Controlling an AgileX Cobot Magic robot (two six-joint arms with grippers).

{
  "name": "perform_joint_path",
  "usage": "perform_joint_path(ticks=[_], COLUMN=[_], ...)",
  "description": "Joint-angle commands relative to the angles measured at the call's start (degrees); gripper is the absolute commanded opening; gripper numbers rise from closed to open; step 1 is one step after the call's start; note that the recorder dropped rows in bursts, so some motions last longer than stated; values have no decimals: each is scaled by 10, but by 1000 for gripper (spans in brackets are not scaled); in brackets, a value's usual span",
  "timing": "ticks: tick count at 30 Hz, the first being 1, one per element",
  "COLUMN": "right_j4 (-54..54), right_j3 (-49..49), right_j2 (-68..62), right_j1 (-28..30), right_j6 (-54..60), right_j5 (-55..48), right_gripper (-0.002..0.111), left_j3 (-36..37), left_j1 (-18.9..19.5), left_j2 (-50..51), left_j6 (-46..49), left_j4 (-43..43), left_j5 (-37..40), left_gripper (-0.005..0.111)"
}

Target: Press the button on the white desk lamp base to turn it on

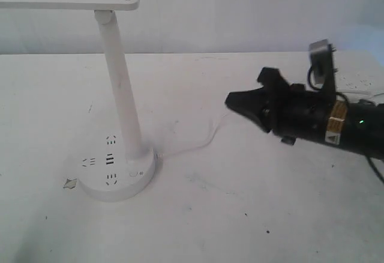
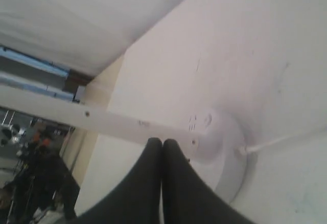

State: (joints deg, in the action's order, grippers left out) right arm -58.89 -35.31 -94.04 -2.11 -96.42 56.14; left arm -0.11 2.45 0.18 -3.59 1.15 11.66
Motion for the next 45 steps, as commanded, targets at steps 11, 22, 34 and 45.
perform_joint_path(ticks=[11, 22, 34, 45], right_j4=[-29, -65, -46, -54], right_j3=[-140, -202, -238, -247], right_j2=[-141, -192, -255, -262], right_j1=[-142, -233, -243, -248], right_j6=[-3, -41, -42, -42], right_j5=[-17, -138, -136, -167], right_gripper=[0, 0, 0, 0], left_j3=[1, 1, 1, 1], left_j1=[-5, -5, -5, -5], left_j2=[-2, -2, -2, -2], left_j6=[0, 0, 0, 0], left_j4=[-3, -3, -3, -3], left_j5=[-1, -1, -1, -1], left_gripper=[0, 0, 0, 0])
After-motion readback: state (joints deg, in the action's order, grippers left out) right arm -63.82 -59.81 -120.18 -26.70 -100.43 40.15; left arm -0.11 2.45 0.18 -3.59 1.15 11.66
